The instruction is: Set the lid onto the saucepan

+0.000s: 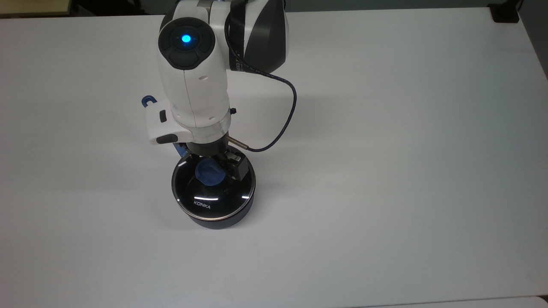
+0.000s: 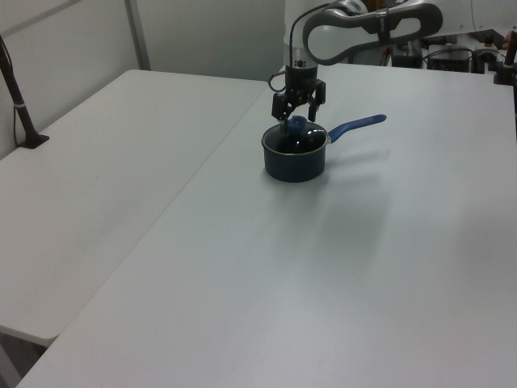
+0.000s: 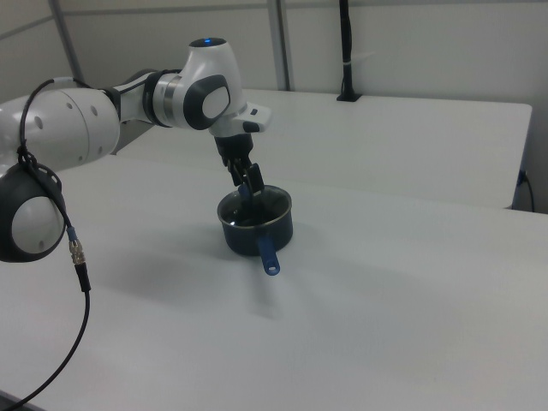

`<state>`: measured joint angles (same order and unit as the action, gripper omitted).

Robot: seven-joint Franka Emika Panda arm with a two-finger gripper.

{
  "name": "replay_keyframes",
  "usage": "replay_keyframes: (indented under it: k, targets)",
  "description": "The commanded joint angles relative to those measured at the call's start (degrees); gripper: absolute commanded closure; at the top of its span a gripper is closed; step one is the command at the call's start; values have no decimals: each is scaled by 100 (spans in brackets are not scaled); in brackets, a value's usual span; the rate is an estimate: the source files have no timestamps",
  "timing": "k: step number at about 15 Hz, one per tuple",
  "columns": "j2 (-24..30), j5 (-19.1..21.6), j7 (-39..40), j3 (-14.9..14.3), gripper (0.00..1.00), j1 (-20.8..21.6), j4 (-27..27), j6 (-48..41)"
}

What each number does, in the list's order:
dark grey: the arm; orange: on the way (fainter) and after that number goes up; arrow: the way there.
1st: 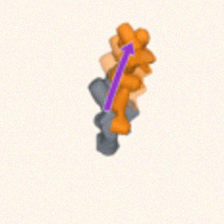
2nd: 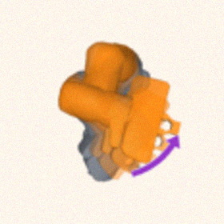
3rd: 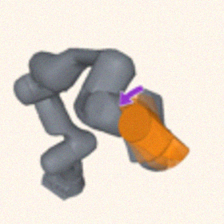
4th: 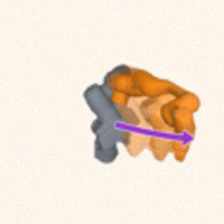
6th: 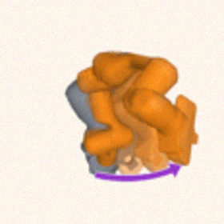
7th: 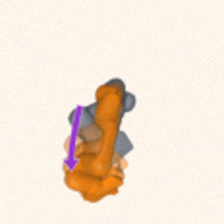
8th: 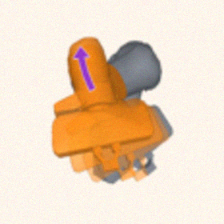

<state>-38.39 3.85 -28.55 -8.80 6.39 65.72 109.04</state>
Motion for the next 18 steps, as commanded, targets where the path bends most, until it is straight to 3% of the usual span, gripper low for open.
replay_keyframes:
  k: [1, 5, 8, 12, 15, 18]
  targets:
    - [69, -25, -142, -7, 0, 29, 19, -75]
    - [489, -25, 155, -7, 0, 20, 168, -172]
    - [1420, -16, 753, -16, 0, 29, 843, -277]
    - [2667, -78, 2158, -16, 0, 64, 1748, -1189]
    - [3555, -69, 2704, -69, 0, 29, 2417, -1419]
    - [3707, -69, 2829, -78, 0, 11, 2472, -1823]
